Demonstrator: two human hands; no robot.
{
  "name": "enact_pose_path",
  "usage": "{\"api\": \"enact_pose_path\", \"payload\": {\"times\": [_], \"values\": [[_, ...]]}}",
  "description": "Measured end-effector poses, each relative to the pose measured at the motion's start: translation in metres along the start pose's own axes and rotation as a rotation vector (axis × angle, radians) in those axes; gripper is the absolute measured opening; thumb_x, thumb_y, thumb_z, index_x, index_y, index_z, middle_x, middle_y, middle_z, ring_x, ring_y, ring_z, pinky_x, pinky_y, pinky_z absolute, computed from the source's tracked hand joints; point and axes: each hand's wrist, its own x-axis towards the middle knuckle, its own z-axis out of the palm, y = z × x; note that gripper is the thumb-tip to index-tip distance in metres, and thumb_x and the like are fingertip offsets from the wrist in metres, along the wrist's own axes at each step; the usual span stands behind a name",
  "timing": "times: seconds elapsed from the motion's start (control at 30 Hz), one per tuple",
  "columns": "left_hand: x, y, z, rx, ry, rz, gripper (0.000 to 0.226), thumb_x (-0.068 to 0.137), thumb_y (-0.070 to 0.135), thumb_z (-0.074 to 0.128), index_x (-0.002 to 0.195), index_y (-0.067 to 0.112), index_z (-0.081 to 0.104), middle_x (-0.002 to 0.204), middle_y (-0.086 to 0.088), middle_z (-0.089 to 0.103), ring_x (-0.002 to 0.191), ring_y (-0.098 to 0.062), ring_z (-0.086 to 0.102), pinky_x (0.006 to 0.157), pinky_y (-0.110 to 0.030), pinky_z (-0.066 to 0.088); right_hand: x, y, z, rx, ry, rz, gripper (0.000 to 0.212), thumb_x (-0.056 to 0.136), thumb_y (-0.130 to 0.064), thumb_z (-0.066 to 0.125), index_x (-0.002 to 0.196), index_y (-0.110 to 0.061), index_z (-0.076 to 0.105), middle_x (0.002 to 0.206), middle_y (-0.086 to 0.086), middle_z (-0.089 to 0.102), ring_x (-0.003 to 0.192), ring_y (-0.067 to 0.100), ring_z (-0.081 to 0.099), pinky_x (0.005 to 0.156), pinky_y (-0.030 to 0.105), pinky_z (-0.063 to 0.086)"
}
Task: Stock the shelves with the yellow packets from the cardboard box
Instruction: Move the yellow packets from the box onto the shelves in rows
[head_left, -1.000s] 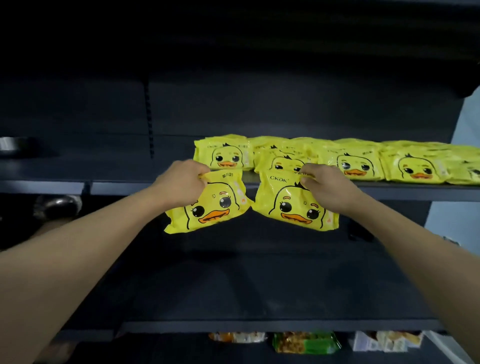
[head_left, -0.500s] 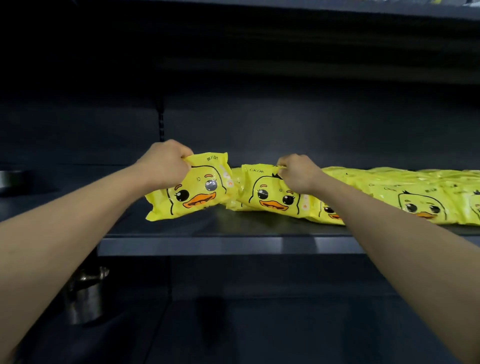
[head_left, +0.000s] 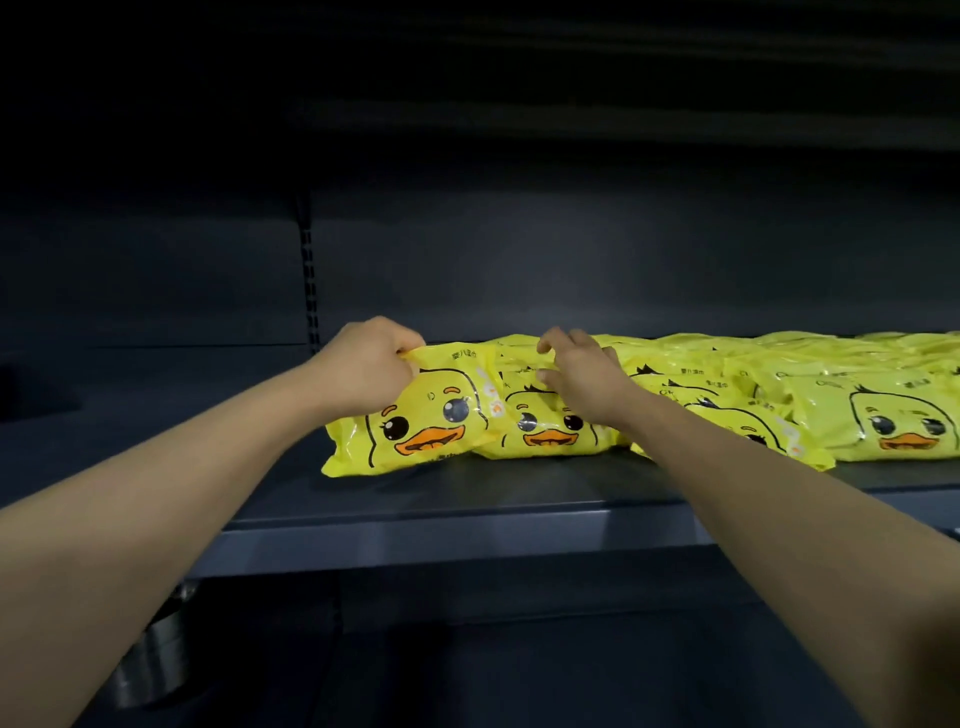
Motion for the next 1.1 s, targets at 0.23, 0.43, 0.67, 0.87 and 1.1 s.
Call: {"api": "enact_pose_path", "payload": {"times": [0.23, 0.43, 0.67, 0.87, 1.1], "values": [[0.021, 0.052, 0.035, -0.063, -0.083, 0.124, 0.016, 0.092, 0.005, 0.047, 0.084, -0.004, 0.058, 0.070, -0.008, 0.046, 0.063, -0.021, 0.040, 0.056, -0.027, 0.031, -0.025, 0.033, -0.049, 0.051, 0.115, 0.108, 0.038, 0.092, -0.011, 0.050, 0.129, -0.014, 0.041, 0.130, 0.012, 0.042, 0.121, 0.030, 0.047, 0.102, 0.045, 0.040], [0.045, 0.093, 0.086, 0.068, -0.139, 0.201, 0.032, 0.088, -0.004, 0.043, 0.060, 0.009, 0.034, 0.064, -0.004, 0.034, 0.062, -0.024, 0.034, 0.054, -0.028, 0.024, -0.063, 0.061, -0.070, 0.054, 0.112, 0.167, 0.038, 0.093, -0.008, 0.050, 0.130, -0.011, 0.041, 0.131, 0.015, 0.041, 0.120, 0.030, 0.047, 0.099, 0.037, 0.041], [0.048, 0.093, 0.105, 0.250, 0.035, 0.152, 0.031, 0.088, 0.001, 0.046, 0.114, 0.012, 0.061, 0.114, -0.009, 0.059, 0.100, -0.031, 0.057, 0.071, -0.033, 0.045, -0.109, 0.075, -0.078, 0.069, 0.111, 0.175, 0.039, 0.094, -0.012, 0.050, 0.131, -0.011, 0.040, 0.131, 0.013, 0.041, 0.118, 0.027, 0.048, 0.094, 0.031, 0.040], [0.033, 0.094, 0.107, 0.352, 0.129, 0.177, 0.038, 0.088, 0.003, 0.050, 0.125, 0.012, 0.049, 0.125, -0.011, 0.053, 0.115, -0.031, 0.049, 0.084, -0.040, 0.042, -0.145, 0.079, -0.081, 0.095, 0.065, 0.197, 0.045, 0.092, -0.015, 0.056, 0.133, -0.012, 0.038, 0.132, 0.012, 0.040, 0.124, 0.027, 0.044, 0.100, 0.035, 0.039], [-0.012, 0.127, 0.099, 0.302, 0.197, 0.242, 0.043, 0.085, 0.003, 0.055, 0.125, 0.016, 0.047, 0.127, -0.009, 0.048, 0.118, -0.028, 0.043, 0.087, -0.039, 0.040, -0.192, 0.079, -0.093, 0.096, 0.026, 0.190, 0.048, 0.090, -0.021, 0.059, 0.132, -0.014, 0.038, 0.130, 0.009, 0.040, 0.122, 0.026, 0.043, 0.099, 0.035, 0.039]]}}
